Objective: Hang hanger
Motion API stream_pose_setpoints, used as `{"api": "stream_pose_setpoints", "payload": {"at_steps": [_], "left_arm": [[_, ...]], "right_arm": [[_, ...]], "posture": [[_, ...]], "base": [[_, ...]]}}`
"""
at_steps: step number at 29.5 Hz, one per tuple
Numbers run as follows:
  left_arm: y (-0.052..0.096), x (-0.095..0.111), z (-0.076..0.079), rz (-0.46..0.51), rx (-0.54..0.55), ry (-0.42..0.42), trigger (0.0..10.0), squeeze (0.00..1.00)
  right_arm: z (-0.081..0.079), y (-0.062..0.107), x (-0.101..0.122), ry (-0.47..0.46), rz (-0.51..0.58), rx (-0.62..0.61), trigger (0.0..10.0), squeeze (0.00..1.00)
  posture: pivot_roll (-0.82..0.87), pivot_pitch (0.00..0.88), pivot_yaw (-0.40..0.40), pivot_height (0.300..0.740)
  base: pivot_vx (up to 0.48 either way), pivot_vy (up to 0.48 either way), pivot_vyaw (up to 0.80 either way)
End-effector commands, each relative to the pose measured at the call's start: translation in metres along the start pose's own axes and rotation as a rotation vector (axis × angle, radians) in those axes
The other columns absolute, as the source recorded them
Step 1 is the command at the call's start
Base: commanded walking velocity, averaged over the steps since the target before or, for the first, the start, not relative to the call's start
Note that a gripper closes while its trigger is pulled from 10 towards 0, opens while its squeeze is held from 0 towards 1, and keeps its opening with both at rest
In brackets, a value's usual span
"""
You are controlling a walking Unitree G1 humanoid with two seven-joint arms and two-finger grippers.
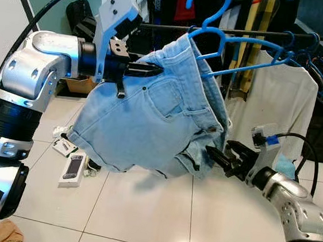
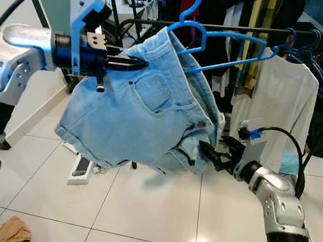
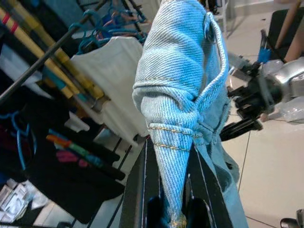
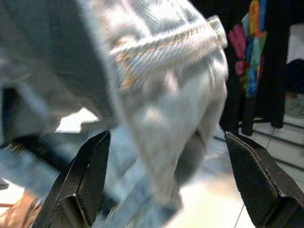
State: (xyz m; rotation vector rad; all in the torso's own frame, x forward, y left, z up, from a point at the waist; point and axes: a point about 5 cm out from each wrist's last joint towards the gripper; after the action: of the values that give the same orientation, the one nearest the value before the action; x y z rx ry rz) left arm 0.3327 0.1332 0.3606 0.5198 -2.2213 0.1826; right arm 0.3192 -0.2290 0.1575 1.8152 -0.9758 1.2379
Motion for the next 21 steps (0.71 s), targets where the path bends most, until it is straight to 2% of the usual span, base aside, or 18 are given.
{"api": "stream_pose_setpoints", "payload": {"at_steps": [1, 2, 4, 5, 16, 18, 19, 21], "left_arm": [[0.005, 0.020, -0.006, 0.078, 0.025, -0.018, 10.0, 0.00], [0.005, 0.023, -0.006, 0.091, 0.022, -0.017, 10.0, 0.00], [0.006, 0.025, -0.006, 0.096, 0.021, -0.018, 10.0, 0.00], [0.007, 0.027, -0.006, 0.095, 0.018, -0.024, 10.0, 0.00], [0.013, 0.023, -0.012, 0.074, 0.044, -0.033, 10.0, 0.00], [0.018, 0.007, -0.012, 0.012, 0.060, -0.062, 10.0, 0.00], [0.018, 0.007, -0.012, 0.012, 0.060, -0.062, 10.0, 0.00], [0.022, -0.012, -0.003, -0.060, 0.035, -0.115, 10.0, 0.00]], "right_arm": [[0.006, -0.002, 0.003, 0.012, 0.008, -0.053, 10.0, 0.00], [0.007, -0.003, 0.002, 0.015, 0.003, -0.067, 8.3, 0.00], [0.008, -0.003, 0.002, 0.016, -0.002, -0.069, 8.3, 0.00], [0.009, -0.002, 0.002, 0.006, 0.008, -0.077, 0.0, 0.00], [0.011, 0.002, 0.006, -0.042, 0.036, -0.079, 0.0, 0.00], [0.009, 0.006, 0.014, -0.101, 0.056, -0.029, 0.0, 0.00], [0.009, 0.006, 0.014, -0.101, 0.056, -0.029, 0.0, 0.00], [0.008, 0.010, 0.019, -0.161, 0.065, 0.015, 0.0, 0.00]], "posture": [[-0.05, 0.000, 0.114, 0.740], [-0.05, 0.000, 0.114, 0.740], [-0.05, 0.000, 0.114, 0.740], [-0.05, 0.000, 0.113, 0.740], [-0.05, 0.000, 0.113, 0.740], [-0.05, 0.000, 0.114, 0.740], [-0.05, 0.000, 0.114, 0.740], [-0.05, 0.000, 0.113, 0.740]], "base": [[0.000, 0.000, 0.00], [0.000, 0.000, 0.00], [0.000, 0.000, 0.00], [0.000, 0.000, 0.00], [0.000, 0.000, 0.00], [0.000, 0.000, 0.00], [0.000, 0.000, 0.00], [0.000, 0.000, 0.00]]}}
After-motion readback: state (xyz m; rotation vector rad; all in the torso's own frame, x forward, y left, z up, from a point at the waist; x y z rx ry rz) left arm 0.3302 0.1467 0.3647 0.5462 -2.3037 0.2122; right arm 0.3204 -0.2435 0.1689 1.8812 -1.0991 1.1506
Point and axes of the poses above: a point about 5 cm out from each wrist's last joint towards the gripper, its own y axis pointing back from the gripper into the wrist, its own x axis along the axis of the wrist's last joint, z = x × y, and after that the axes turned 13 degrees about -y, right-handed
